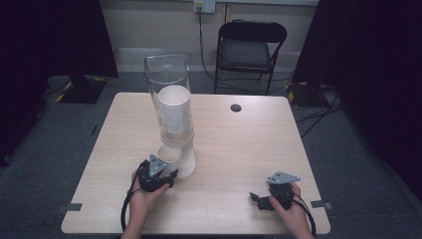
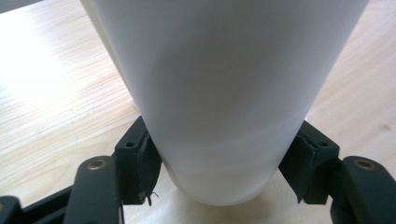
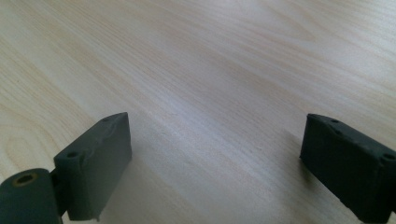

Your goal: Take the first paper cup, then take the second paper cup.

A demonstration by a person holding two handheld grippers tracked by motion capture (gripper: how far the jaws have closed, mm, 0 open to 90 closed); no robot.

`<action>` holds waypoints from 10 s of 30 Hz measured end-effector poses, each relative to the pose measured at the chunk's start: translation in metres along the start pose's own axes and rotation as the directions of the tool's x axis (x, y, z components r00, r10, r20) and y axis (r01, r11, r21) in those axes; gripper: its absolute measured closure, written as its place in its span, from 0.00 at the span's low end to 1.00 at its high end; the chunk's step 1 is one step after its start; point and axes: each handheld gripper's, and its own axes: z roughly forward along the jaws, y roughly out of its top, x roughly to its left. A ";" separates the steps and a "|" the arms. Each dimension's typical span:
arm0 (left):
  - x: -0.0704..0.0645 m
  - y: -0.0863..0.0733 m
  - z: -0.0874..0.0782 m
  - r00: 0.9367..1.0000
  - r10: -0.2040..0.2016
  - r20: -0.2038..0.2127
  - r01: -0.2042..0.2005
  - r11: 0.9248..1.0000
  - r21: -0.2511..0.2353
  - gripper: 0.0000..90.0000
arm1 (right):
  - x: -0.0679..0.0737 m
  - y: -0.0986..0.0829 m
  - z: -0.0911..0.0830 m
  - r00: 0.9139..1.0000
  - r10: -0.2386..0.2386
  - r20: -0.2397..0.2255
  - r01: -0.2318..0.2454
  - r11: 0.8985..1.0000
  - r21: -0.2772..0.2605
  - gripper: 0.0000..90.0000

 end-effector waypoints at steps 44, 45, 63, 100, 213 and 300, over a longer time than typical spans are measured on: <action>0.067 -0.035 -0.012 0.962 -0.206 -0.181 0.207 0.978 -0.011 0.38 | 0.000 0.000 0.000 1.000 -0.003 0.002 0.003 1.000 0.000 0.09; 0.067 -0.035 -0.012 0.960 -0.211 -0.186 0.212 0.977 -0.013 0.38 | 0.000 0.000 0.000 1.000 -0.003 0.003 0.003 1.000 -0.001 0.09; 0.072 -0.028 0.001 0.952 -0.208 -0.224 0.230 0.970 0.076 0.38 | 0.000 0.000 0.000 1.000 -0.002 0.001 0.002 1.000 0.000 0.09; 0.054 -0.043 -0.025 0.966 -0.219 -0.138 0.237 0.963 0.129 0.19 | 0.000 0.000 0.000 1.000 -0.003 0.001 0.003 1.000 0.000 0.09; 0.002 0.087 0.003 0.998 -0.053 -0.020 0.048 0.982 -0.184 0.36 | 0.000 0.000 0.000 1.000 -0.003 0.000 0.003 1.000 0.002 0.09; -0.015 0.009 0.016 0.998 -0.053 -0.037 0.053 0.999 -0.010 0.40 | -0.001 0.001 0.002 1.000 -0.013 -0.010 0.013 1.000 -0.004 0.08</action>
